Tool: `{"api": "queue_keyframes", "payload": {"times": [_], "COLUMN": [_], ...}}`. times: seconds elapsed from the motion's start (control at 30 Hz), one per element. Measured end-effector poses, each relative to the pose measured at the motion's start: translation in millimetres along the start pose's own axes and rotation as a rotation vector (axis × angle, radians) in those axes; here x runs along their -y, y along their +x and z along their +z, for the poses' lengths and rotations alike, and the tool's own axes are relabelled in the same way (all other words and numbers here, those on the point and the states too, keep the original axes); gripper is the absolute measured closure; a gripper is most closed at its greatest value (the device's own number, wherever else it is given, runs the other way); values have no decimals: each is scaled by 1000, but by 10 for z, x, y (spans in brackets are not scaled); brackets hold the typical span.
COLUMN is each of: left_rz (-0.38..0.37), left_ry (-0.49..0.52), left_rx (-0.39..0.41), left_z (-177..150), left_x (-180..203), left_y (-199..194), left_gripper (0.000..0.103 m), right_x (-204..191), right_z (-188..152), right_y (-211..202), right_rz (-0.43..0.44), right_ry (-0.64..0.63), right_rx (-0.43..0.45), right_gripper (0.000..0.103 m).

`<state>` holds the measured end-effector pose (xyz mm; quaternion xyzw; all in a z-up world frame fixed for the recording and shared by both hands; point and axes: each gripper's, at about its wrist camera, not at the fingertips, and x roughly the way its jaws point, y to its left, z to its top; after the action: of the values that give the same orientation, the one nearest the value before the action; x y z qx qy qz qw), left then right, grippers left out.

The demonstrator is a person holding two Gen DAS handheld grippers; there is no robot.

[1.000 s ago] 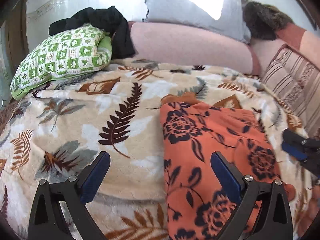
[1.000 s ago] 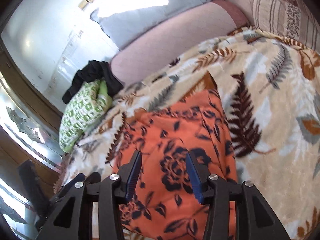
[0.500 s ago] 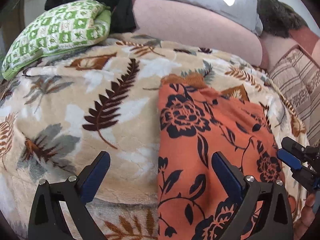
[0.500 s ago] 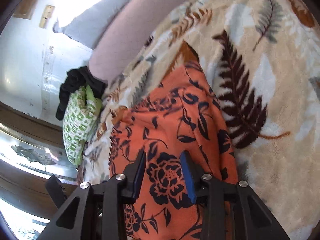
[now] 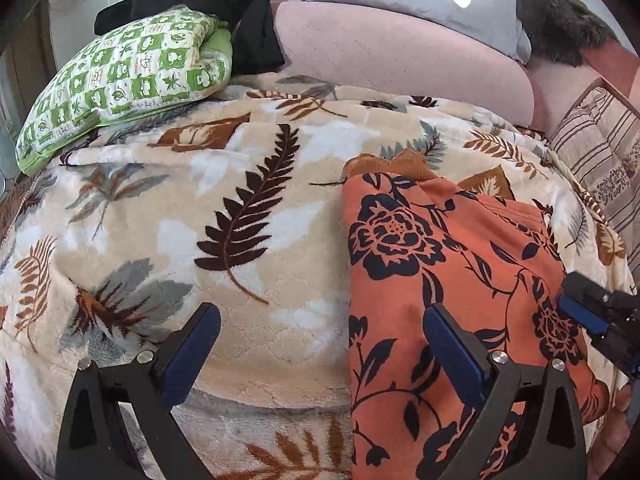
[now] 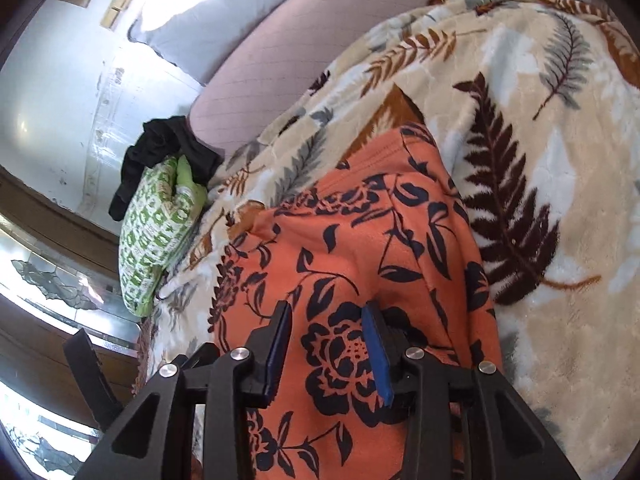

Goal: Fold small clothes

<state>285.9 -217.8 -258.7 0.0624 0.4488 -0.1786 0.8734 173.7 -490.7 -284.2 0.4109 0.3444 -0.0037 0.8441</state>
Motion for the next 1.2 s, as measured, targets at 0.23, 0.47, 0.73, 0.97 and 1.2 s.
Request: {"api": "queue_keyframes", "payload": {"times": [0.23,0.47,0.73,0.97,1.2], "left_rz": [36,49,58,62,36], "left_ry": [49,62,78,129,106], "left_rx": [-2,8,24,55,7], "left_z": [-35,-46,-89,-205,-436], "left_x": [72,94,104,83,-104], "left_y": [47,43,-72,-306,-360], "left_gripper": [1,1,1,1,1], "right_x": [-29,-5,-3,-106,-89], "right_z": [-21,-15,-20,-84,-253], "right_y": [125,158,34,-223,-437], "right_rz": [-61,-52,-12,13,56], "right_ry": [-25,-25,-6,-49,-74], "right_rx": [-26,-33,-24,-16,-50], "right_gripper": [57,57,57,57,57]}}
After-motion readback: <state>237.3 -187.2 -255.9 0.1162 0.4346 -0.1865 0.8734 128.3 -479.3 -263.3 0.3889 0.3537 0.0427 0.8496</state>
